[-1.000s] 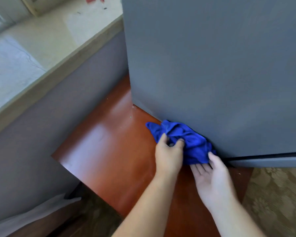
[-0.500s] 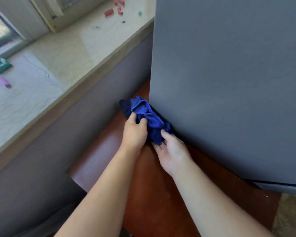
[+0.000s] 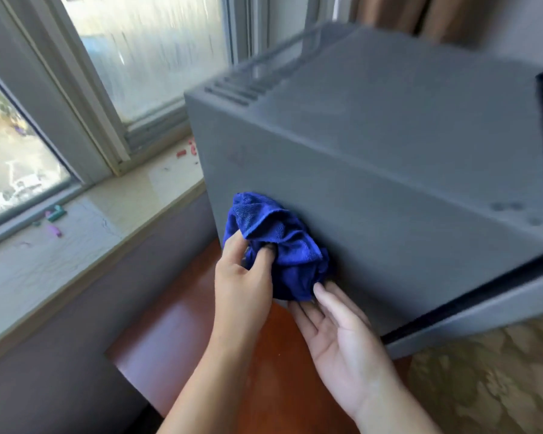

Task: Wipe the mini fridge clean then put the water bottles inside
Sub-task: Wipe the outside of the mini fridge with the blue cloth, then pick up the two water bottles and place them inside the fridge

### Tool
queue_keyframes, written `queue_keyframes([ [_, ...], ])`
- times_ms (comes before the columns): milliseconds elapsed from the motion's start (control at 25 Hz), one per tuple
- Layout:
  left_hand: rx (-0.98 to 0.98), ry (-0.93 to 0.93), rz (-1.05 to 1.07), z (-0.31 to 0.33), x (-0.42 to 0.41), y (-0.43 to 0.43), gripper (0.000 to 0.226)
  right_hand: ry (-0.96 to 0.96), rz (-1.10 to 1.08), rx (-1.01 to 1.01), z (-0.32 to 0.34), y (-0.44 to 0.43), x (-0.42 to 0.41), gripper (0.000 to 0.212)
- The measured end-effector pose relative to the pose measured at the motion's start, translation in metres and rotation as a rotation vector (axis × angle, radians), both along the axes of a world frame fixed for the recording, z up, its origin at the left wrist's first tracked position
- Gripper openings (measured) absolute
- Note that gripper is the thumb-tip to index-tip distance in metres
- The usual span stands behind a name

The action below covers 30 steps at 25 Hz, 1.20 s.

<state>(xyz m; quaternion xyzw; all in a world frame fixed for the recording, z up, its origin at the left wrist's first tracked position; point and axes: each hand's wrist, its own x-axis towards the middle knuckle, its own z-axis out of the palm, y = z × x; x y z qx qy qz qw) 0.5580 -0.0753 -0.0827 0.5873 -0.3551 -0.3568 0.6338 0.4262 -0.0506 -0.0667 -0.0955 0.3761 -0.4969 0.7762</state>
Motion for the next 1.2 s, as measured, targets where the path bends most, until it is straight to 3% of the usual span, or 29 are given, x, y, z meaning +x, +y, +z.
queue_keyframes([
  [160,-0.087,-0.129,-0.069,0.079,-0.056,0.024,0.024,0.03,0.011,-0.175,0.067,0.036,-0.055,0.048],
  [320,-0.033,-0.278,-0.224,0.1,-0.114,0.058,0.027,0.176,0.031,-0.155,0.076,0.065,-0.119,0.042],
  [480,0.135,-0.251,-0.439,0.084,-0.139,0.1,0.032,0.462,0.224,-0.177,0.053,0.09,-0.16,0.047],
  [600,0.212,-0.313,-0.38,0.077,-0.138,0.122,0.039,0.72,0.476,-0.334,0.043,0.101,-0.167,0.061],
  [680,0.265,-0.324,-0.281,0.075,-0.125,0.13,0.04,0.785,0.659,-0.405,0.045,0.101,-0.166,0.068],
  [840,0.476,-0.438,-0.119,0.047,-0.089,0.139,0.044,1.036,0.824,-0.445,0.03,0.095,-0.162,0.045],
  [960,0.639,-0.519,-0.066,0.026,-0.077,0.135,0.033,1.058,0.773,-0.358,0.022,0.093,-0.171,0.055],
  [1080,0.702,-0.617,-0.14,-0.003,-0.075,0.125,0.03,1.072,0.732,-0.341,0.001,0.08,-0.19,0.031],
  [1200,0.651,-0.566,-0.183,-0.022,-0.083,0.118,0.054,1.053,0.68,-0.379,0.0,0.071,-0.207,0.015],
])
